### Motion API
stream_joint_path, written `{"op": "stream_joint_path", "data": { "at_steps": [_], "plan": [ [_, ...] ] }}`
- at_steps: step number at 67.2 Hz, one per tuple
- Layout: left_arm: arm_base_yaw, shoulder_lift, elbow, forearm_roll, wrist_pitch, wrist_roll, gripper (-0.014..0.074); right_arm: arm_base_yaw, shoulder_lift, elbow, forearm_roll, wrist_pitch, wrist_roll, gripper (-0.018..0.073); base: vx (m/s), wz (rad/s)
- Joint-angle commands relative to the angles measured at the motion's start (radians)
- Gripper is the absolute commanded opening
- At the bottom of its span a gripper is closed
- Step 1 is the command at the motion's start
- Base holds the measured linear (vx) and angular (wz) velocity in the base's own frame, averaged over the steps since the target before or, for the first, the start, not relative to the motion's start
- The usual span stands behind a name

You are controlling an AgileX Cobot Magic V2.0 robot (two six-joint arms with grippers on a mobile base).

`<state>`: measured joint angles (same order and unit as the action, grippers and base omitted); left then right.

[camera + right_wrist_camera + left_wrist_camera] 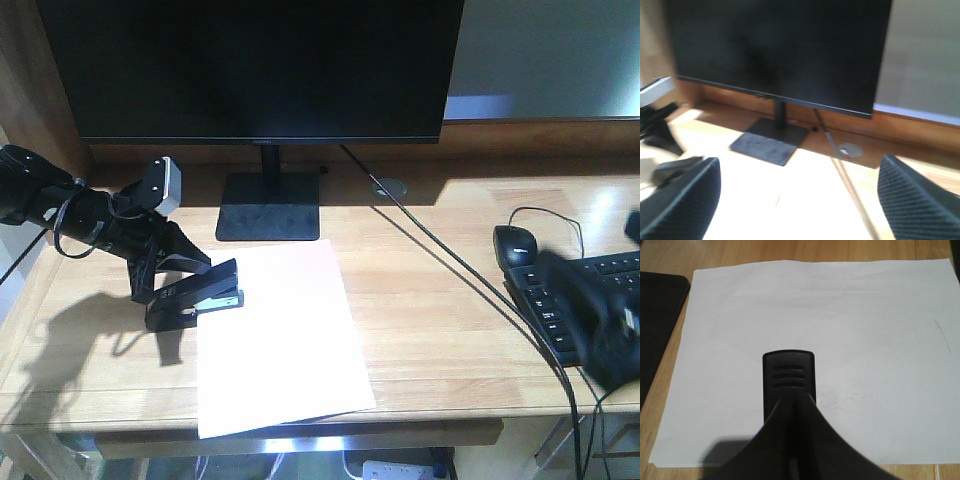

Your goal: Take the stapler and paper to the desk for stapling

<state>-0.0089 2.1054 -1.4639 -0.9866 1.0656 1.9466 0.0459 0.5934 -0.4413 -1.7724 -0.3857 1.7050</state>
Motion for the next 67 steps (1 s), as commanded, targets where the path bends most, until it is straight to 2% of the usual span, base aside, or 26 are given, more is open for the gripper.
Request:
{"op": "stream_joint_path", "data": {
  "at_steps": [1,21,67],
  "plan": [
    [-0.002,-0.055,-0.027,-0.056,0.027,-0.009,-0.0006,-0.007,-0.087,0.047,-0.011,-0.027,-0.011,0.0594,0.00,0.00],
    [-0.002,-0.055,-0.027,-0.056,0.027,-0.009,-0.0006,-0.007,-0.208,0.178,-0.009,-0.076,-0.007,0.0594,0.00,0.00],
    [-0.002,-0.055,-0.027,-0.056,0.027,-0.009,-0.0006,-0.007,-0.207,0.179,-0.009,-0.080,-0.007,0.0594,0.00,0.00]
  ]
}}
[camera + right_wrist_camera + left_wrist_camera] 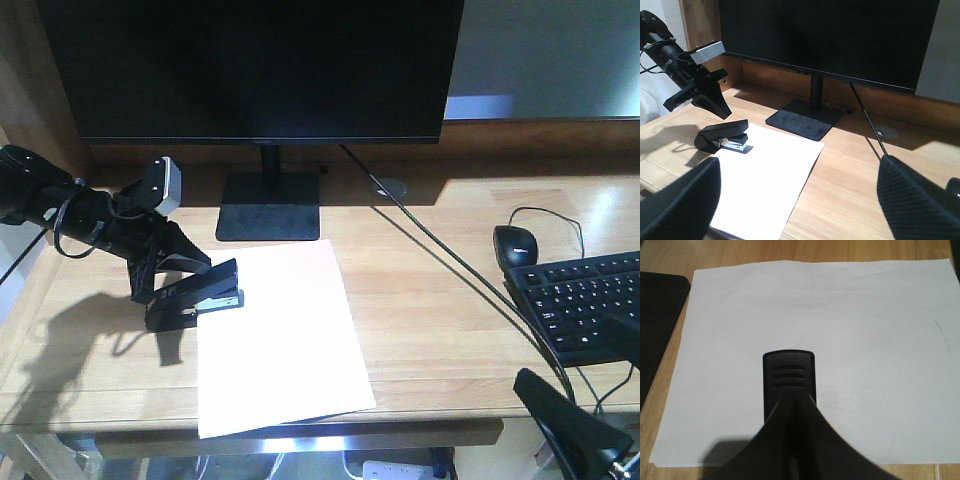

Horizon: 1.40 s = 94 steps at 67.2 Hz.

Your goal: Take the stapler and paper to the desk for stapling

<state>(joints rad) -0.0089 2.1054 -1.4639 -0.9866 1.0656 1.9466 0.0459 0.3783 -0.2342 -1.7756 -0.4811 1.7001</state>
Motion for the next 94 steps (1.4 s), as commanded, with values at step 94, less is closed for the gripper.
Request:
{"op": "stream_joint_path", "data": {
  "at_steps": [94],
  "plan": [
    [-0.031,0.010,-0.027,-0.057,-0.019,0.000,-0.0006,-0.007,0.008,-0.028,-0.006,0.015,-0.003,0.0594,0.00,0.00]
  ]
}}
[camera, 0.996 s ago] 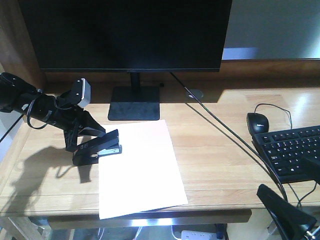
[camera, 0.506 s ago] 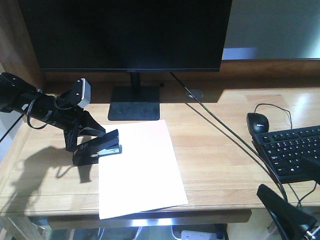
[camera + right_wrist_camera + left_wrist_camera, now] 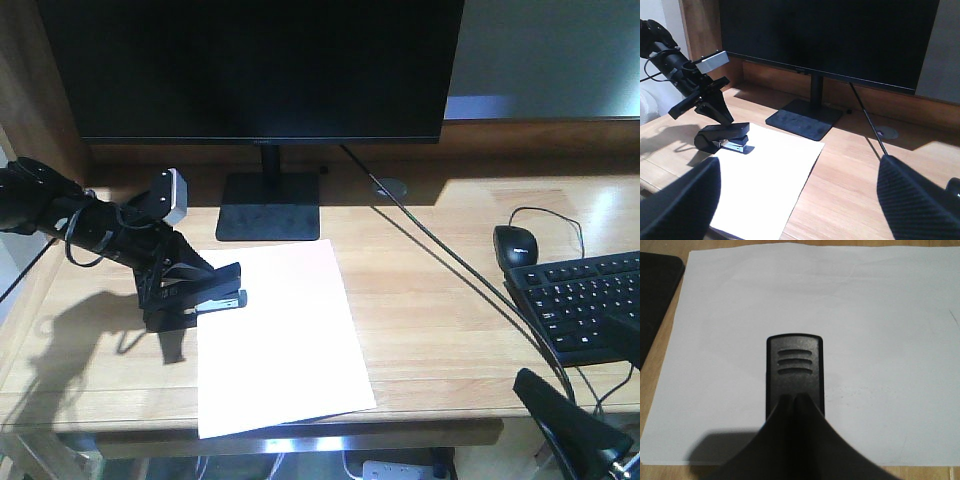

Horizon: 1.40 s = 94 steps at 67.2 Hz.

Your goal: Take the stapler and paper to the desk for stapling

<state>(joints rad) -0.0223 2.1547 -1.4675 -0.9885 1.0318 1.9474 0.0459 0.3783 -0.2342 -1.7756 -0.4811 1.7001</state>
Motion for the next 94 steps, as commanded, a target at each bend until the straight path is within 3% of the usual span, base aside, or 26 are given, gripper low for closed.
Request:
{"op": "stream_joint_path", "data": {
  "at_steps": [1,22,35,43,66,94],
  "plan": [
    [-0.019,-0.037,-0.024,-0.055,0.010,-0.001,-0.0006,-0.007,0.008,-0.028,-0.006,0.015,-0.003,0.0594,0.00,0.00],
    [-0.054,0.003,-0.024,-0.044,-0.026,-0.012,-0.0006,-0.007,0.008,-0.028,-0.006,0.015,-0.003,0.0594,0.00,0.00],
    [-0.061,0.003,-0.024,-0.020,-0.080,-0.087,-0.0006,-0.007,0.008,-0.028,-0.006,0.016,-0.003,0.0594,0.00,0.00],
    [-0.061,0.003,-0.024,-0.016,-0.085,-0.092,-0.0006,-0.007,0.008,-0.028,-0.006,0.016,-0.003,0.0594,0.00,0.00],
    [-0.090,0.003,-0.024,0.136,-0.083,-0.128,-0.0006,-0.007,0.008,-0.028,-0.006,0.016,-0.002,0.0594,0.00,0.00],
    [-0.090,0.003,-0.024,0.135,-0.073,-0.142,-0.0006,-0.007,0.008,-0.028,-0.006,0.018,-0.003,0.0594,0.00,0.00]
  ]
}}
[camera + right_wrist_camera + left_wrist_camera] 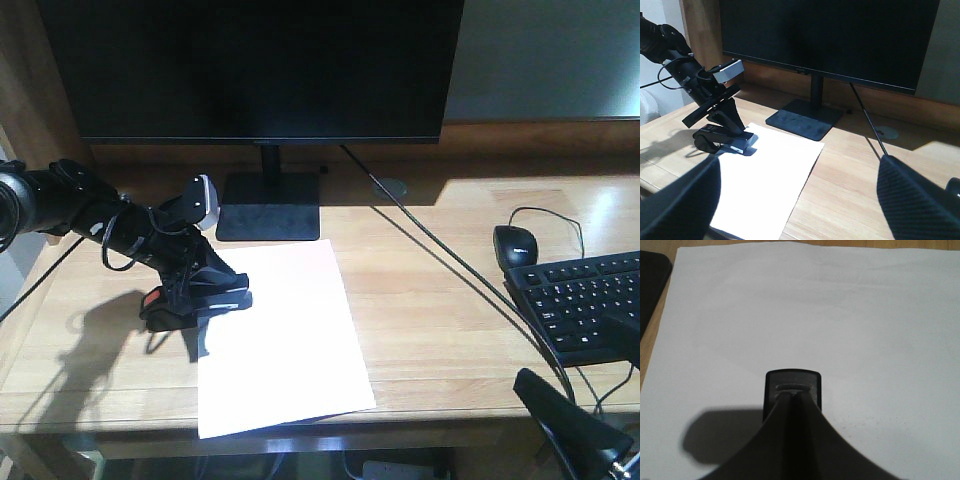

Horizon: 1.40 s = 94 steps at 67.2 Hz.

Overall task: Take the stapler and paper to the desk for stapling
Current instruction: 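Release the stapler and raise the left arm away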

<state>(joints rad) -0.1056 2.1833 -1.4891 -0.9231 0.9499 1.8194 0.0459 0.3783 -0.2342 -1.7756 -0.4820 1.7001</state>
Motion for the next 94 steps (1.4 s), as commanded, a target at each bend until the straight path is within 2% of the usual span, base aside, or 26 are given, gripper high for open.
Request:
{"op": "stream_joint_path", "data": {
  "at_steps": [1,49,55,64,69,76,85,94],
  "plan": [
    [-0.007,-0.026,-0.002,0.070,0.010,-0.014,-0.0006,-0.007,0.008,-0.028,-0.006,0.019,-0.003,0.0594,0.00,0.00],
    [-0.007,-0.027,-0.002,0.069,0.006,-0.014,-0.0006,-0.007,0.008,-0.028,-0.006,0.019,-0.003,0.0594,0.00,0.00],
    [-0.007,-0.042,-0.002,0.074,0.005,-0.051,-0.0006,-0.007,0.008,-0.028,-0.006,0.019,-0.003,0.0594,0.00,0.00],
    [-0.006,-0.106,-0.003,0.139,-0.024,-0.164,-0.0006,-0.007,0.008,-0.028,-0.006,0.017,-0.003,0.0594,0.00,0.00],
    [-0.006,-0.150,-0.003,0.215,-0.049,-0.231,-0.0006,-0.007,0.008,-0.028,-0.006,0.018,-0.003,0.0594,0.00,0.00],
    [-0.006,-0.222,-0.003,0.341,-0.077,-0.364,-0.0006,-0.007,0.008,-0.028,-0.006,0.018,-0.002,0.0594,0.00,0.00],
    [-0.006,-0.309,-0.003,0.489,-0.157,-0.603,-0.0006,-0.007,0.008,-0.028,-0.006,0.018,-0.002,0.0594,0.00,0.00],
    [-0.006,-0.407,-0.003,0.674,-0.188,-0.910,-0.0006,-0.007,0.008,-0.028,-0.006,0.018,-0.002,0.0594,0.00,0.00]
  ]
}}
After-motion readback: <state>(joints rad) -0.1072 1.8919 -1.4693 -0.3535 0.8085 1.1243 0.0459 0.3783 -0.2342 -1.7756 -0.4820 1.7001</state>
